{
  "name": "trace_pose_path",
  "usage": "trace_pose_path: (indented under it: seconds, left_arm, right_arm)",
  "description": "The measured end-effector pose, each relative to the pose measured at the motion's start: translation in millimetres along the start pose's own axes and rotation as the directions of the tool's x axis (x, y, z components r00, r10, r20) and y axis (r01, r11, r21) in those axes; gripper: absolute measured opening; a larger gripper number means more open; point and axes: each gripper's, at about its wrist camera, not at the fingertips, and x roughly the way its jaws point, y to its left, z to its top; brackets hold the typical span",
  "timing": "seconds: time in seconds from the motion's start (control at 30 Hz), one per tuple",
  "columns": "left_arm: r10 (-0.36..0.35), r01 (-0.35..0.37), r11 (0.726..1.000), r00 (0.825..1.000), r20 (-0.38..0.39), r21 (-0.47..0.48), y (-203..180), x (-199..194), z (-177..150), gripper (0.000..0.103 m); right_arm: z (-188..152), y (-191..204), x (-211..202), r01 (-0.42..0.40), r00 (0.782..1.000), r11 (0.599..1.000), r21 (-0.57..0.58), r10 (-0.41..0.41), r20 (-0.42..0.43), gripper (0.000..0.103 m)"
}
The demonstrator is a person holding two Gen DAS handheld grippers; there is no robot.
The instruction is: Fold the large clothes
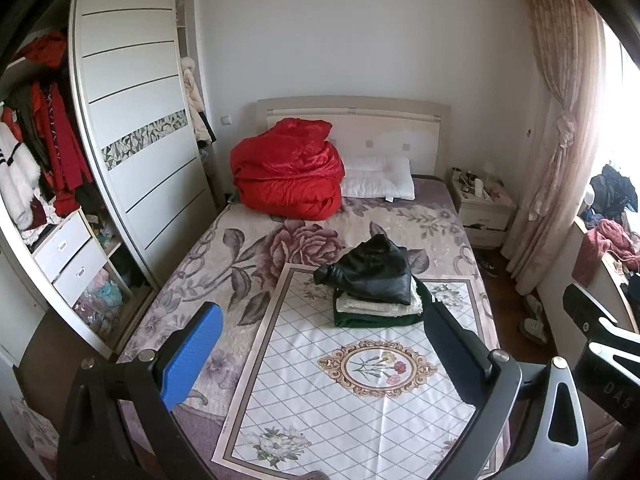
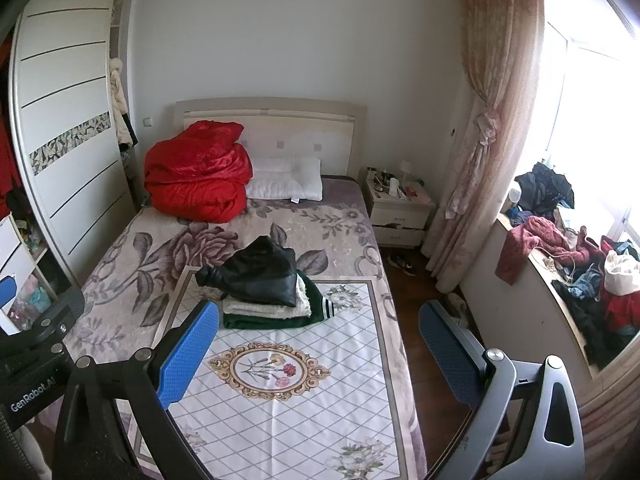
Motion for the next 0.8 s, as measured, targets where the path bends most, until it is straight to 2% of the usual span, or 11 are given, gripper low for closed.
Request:
trace_pose_path:
  seconds: [0.3,0.8]
  left_arm:
    - [-0.002,0.002,1.000,1.000,0.002,-0.002,1.4,-1.4,0.9,0.103]
    - [-0.006,0.006,1.000,1.000,0.002,-0.006,3.0,-3.3,0.3,0.103]
  right_arm:
    - [9.7,0.0,-1.1,-0.012,1.000,1.000,-0.005,0.012,0.002,0.101]
    - [5.0,7.0,0.4,-0.019,1.000,1.000,-0.005,0.019,-0.012,0.101]
